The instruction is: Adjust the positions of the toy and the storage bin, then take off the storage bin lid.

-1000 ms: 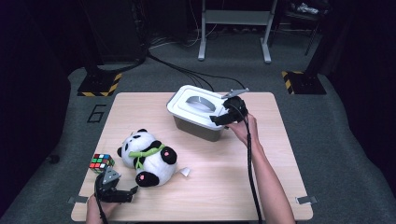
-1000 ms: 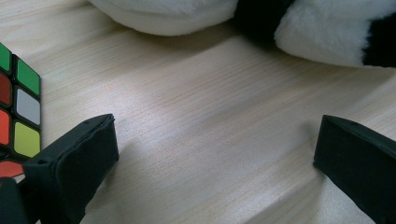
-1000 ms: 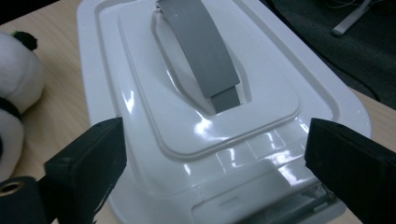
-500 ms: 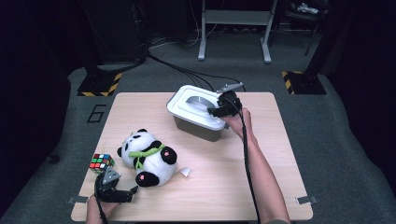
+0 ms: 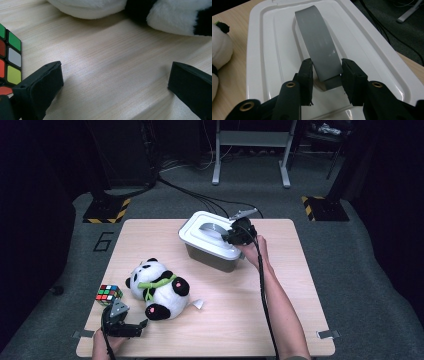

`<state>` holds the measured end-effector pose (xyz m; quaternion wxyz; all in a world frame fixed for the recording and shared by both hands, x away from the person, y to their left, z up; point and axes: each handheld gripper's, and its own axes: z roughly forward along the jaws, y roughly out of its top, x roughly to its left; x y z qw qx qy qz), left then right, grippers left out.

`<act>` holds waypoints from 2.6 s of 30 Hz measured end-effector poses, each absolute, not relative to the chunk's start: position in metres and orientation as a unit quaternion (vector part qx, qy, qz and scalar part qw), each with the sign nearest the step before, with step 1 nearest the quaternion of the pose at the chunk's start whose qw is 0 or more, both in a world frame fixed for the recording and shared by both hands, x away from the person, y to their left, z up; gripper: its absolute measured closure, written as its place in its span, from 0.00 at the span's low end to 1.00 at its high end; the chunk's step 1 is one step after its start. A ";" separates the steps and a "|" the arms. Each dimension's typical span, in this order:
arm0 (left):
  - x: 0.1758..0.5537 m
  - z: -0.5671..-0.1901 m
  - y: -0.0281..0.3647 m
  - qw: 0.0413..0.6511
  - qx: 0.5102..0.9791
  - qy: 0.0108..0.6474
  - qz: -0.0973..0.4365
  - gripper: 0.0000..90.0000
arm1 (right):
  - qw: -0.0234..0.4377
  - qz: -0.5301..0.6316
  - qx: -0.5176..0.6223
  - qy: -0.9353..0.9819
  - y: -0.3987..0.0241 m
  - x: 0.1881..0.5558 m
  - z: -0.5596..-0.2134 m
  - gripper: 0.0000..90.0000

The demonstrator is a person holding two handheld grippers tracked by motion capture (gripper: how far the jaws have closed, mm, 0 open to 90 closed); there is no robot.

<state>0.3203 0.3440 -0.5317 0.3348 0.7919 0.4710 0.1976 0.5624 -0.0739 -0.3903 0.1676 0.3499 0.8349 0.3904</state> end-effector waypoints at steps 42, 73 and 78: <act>0.320 -0.532 0.344 0.335 0.792 0.471 0.195 0.00 | 0.143 0.384 0.333 0.849 -0.069 0.458 -0.389 0.74; 0.320 -0.532 0.344 0.335 0.792 0.471 0.195 0.00 | 0.181 0.376 0.317 0.852 -0.035 0.445 -0.370 0.52; 0.320 -0.532 0.344 0.335 0.792 0.471 0.195 0.00 | 0.190 0.362 0.304 0.861 -0.026 0.455 -0.369 0.48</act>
